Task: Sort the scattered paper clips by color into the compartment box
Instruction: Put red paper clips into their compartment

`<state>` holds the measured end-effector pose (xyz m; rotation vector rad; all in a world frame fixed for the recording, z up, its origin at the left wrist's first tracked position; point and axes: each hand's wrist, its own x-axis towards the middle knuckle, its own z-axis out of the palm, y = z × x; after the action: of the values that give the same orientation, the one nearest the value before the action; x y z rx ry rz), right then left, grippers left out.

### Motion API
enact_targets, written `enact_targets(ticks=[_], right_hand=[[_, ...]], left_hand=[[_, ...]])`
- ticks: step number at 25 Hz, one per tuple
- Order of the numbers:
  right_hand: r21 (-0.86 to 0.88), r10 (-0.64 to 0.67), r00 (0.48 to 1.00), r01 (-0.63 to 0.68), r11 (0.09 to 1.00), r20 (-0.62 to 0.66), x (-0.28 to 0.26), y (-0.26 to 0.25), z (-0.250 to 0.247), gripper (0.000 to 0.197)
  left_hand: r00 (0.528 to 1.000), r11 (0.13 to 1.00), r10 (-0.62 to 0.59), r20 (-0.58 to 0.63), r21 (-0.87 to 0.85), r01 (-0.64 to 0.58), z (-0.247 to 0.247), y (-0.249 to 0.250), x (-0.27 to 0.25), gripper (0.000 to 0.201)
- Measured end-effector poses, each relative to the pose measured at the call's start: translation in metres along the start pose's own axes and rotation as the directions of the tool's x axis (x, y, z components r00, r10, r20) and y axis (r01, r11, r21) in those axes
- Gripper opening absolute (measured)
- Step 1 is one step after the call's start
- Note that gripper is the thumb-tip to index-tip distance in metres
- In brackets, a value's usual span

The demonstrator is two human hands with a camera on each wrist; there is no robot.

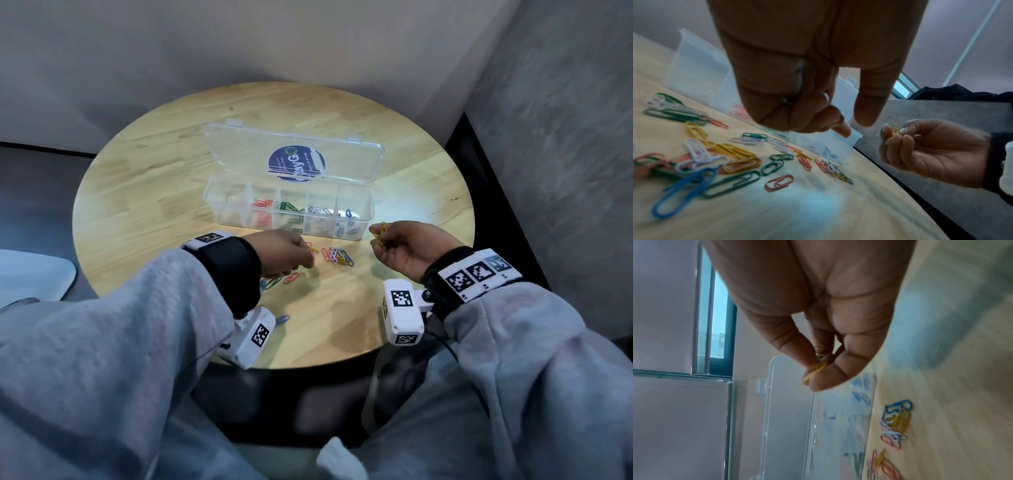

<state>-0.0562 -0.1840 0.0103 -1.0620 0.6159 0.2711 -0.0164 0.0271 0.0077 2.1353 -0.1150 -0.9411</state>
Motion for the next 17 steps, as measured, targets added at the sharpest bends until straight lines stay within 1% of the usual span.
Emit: enact_targets(ticks=[2,3,4,5,6,7,8,9,10,11,12,13,15,17], right_hand=[[0.062,0.022,1.0,-0.02,0.998,-0.02,0.001,0.0,0.001,0.026],[0.04,0.033,0.999,-0.033,0.999,-0.017,0.002,0.001,0.001,0.024],[-0.051,0.041,0.999,-0.041,0.998,-0.011,0.004,0.002,0.001,0.022],[-0.221,0.038,0.999,-0.039,0.974,-0.005,0.006,0.003,0.001,0.02],[-0.45,0.021,1.0,-0.018,0.893,0.003,0.008,0.006,0.002,0.018],[-0.677,-0.002,1.0,0.014,0.736,0.02,0.009,0.007,0.002,0.016],[-0.843,-0.026,0.999,0.046,0.537,0.037,0.009,0.008,0.004,0.013],[-0.935,-0.065,0.997,0.072,0.347,0.052,0.009,0.009,0.007,0.01],[-0.975,-0.111,0.991,0.096,0.201,0.075,0.01,0.011,0.01,0.009],[-0.988,-0.146,0.984,0.117,0.101,0.101,0.011,0.011,0.014,0.01],[-0.991,-0.166,0.979,0.129,0.039,0.121,0.012,0.011,0.018,0.012],[-0.991,-0.177,0.975,0.133,0.0,0.131,0.015,0.012,0.022,0.014],[-0.989,-0.181,0.973,0.131,-0.069,0.141,0.02,0.014,0.029,0.019],[-0.987,-0.172,0.977,0.108,-0.121,0.128,0.024,0.017,0.033,0.023]], left_hand=[[1.0,0.99,0.018,-0.023,0.141,-0.014,0.003,0.002,0.001,0.003],[0.997,0.97,0.026,-0.07,0.244,-0.008,0.003,0.004,0.0,0.002],[0.991,0.93,0.04,-0.126,0.367,0.009,0.003,0.006,-0.002,0.008],[0.983,0.875,0.056,-0.176,0.482,0.037,0.002,0.006,-0.003,0.017],[0.974,0.827,0.071,-0.215,0.558,0.063,0.0,0.007,-0.004,0.028],[0.969,0.798,0.087,-0.233,0.599,0.073,-0.002,0.008,-0.003,0.037],[0.967,0.779,0.102,-0.234,0.623,0.068,-0.003,0.009,0.0,0.043],[0.969,0.763,0.117,-0.217,0.645,0.052,-0.003,0.011,0.004,0.047],[0.972,0.743,0.131,-0.195,0.669,0.034,-0.003,0.013,0.009,0.049],[0.975,0.719,0.14,-0.172,0.695,0.02,-0.002,0.016,0.014,0.051],[0.977,0.689,0.148,-0.152,0.725,0.008,0.001,0.019,0.019,0.053],[0.979,0.654,0.154,-0.136,0.756,0.002,0.003,0.022,0.024,0.054],[0.982,0.596,0.154,-0.108,0.803,-0.005,0.008,0.025,0.03,0.052],[0.985,0.55,0.152,-0.084,0.835,-0.014,0.01,0.026,0.036,0.045]])
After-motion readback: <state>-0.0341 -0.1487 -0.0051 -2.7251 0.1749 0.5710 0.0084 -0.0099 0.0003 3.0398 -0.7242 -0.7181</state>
